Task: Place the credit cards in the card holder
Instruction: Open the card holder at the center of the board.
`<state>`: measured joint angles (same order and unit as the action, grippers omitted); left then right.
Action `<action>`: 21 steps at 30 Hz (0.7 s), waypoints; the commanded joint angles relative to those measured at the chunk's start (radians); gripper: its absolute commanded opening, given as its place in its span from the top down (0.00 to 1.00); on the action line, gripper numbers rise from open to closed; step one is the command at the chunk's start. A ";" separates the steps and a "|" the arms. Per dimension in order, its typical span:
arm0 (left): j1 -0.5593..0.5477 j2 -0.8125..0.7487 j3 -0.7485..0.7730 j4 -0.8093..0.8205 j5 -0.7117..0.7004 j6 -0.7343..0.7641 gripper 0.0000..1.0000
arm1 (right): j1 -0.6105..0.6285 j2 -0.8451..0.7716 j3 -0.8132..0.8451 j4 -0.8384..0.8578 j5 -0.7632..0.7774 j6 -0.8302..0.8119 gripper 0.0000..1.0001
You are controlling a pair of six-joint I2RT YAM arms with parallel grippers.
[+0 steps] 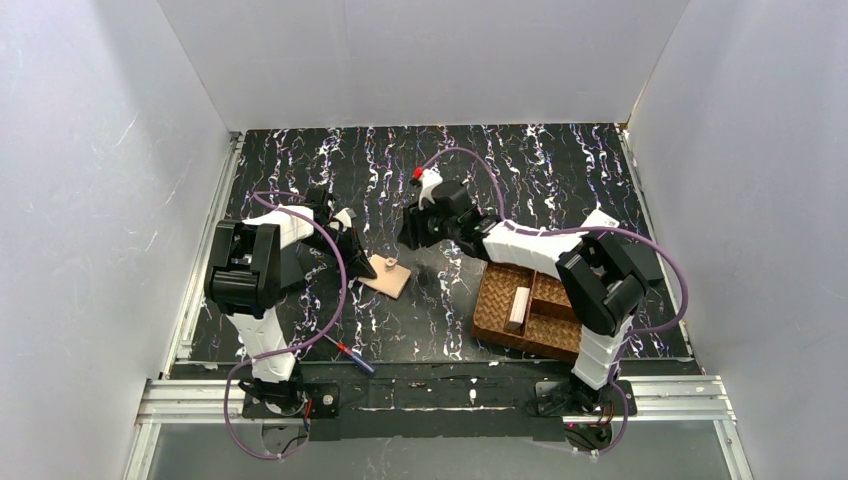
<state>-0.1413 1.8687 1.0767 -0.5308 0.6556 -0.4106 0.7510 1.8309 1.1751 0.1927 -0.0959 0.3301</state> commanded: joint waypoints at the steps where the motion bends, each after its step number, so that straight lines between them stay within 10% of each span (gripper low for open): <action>1: -0.006 0.016 -0.030 -0.063 -0.167 0.059 1.00 | 0.035 -0.052 0.001 -0.064 -0.104 -0.114 0.40; 6: -0.010 0.018 -0.028 -0.061 -0.160 0.061 1.00 | 0.027 -0.026 -0.051 -0.028 -0.198 0.013 0.22; 10: -0.016 0.010 -0.029 -0.058 -0.162 0.062 1.00 | 0.023 0.030 -0.019 -0.097 -0.199 0.069 0.25; 15: -0.019 0.009 -0.030 -0.055 -0.159 0.064 1.00 | 0.057 0.055 -0.004 -0.117 -0.131 -0.055 0.07; 21: -0.022 0.013 -0.032 -0.049 -0.152 0.063 1.00 | 0.101 0.099 0.041 -0.118 -0.049 -0.162 0.07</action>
<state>-0.1482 1.8633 1.0771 -0.5304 0.6476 -0.3988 0.8236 1.9094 1.1596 0.0547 -0.1987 0.2611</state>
